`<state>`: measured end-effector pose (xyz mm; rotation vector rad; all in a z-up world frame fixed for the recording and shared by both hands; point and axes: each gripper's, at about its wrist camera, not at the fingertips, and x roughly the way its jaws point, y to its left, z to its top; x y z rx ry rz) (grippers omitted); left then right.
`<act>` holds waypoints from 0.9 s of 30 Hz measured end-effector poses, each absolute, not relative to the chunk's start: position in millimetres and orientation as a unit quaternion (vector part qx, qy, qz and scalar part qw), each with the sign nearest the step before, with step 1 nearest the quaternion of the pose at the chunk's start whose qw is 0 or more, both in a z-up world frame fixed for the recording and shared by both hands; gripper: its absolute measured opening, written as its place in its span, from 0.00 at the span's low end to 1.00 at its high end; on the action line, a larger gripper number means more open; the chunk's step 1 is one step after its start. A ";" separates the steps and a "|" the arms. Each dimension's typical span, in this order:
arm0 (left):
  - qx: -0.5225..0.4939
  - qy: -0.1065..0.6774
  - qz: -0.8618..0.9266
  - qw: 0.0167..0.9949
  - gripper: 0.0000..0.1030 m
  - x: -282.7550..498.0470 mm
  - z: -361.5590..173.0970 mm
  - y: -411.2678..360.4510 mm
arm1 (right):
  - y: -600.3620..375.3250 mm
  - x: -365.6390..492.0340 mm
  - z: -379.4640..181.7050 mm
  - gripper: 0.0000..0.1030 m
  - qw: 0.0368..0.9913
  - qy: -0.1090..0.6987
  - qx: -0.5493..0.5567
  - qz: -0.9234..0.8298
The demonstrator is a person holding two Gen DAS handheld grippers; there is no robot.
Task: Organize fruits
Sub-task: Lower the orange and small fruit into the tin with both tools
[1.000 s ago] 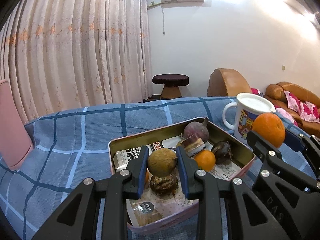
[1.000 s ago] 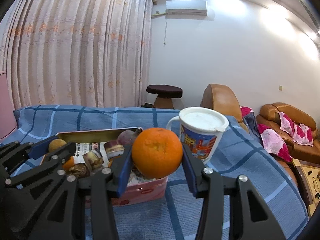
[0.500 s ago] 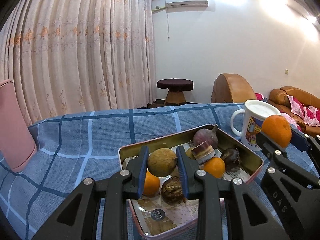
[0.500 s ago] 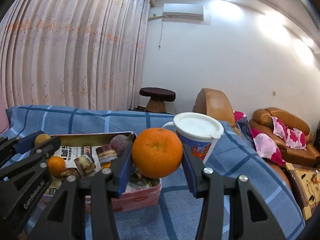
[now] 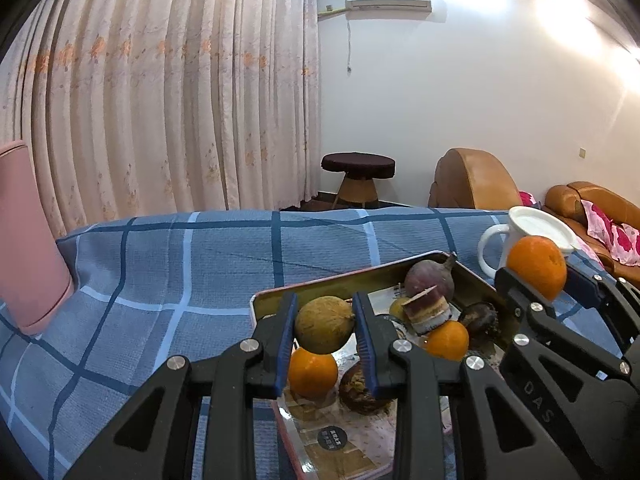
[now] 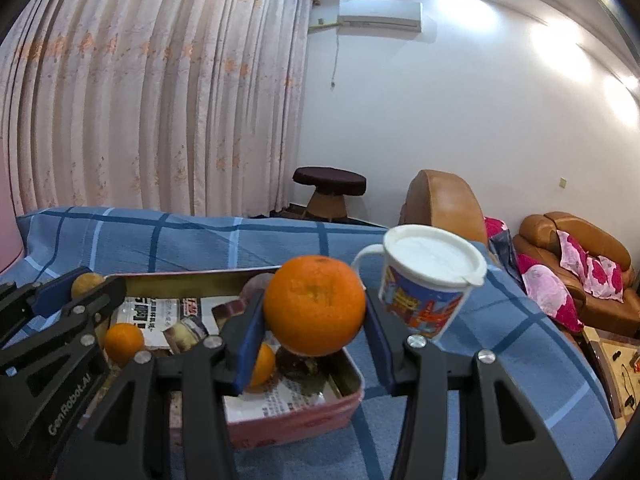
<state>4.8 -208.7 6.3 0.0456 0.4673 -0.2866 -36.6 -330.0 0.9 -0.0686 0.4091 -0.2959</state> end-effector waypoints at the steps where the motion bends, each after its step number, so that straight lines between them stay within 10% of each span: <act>1: 0.022 0.231 -0.141 0.962 0.29 5.9 6.1 -208.1 | -328.5 -35.2 1.1 0.49 0.968 0.200 -0.035 -0.145; 27: 0.042 0.247 -0.120 0.961 0.29 20.0 3.6 -224.8 | -329.4 -27.1 -0.4 0.49 0.972 0.205 -0.023 -0.115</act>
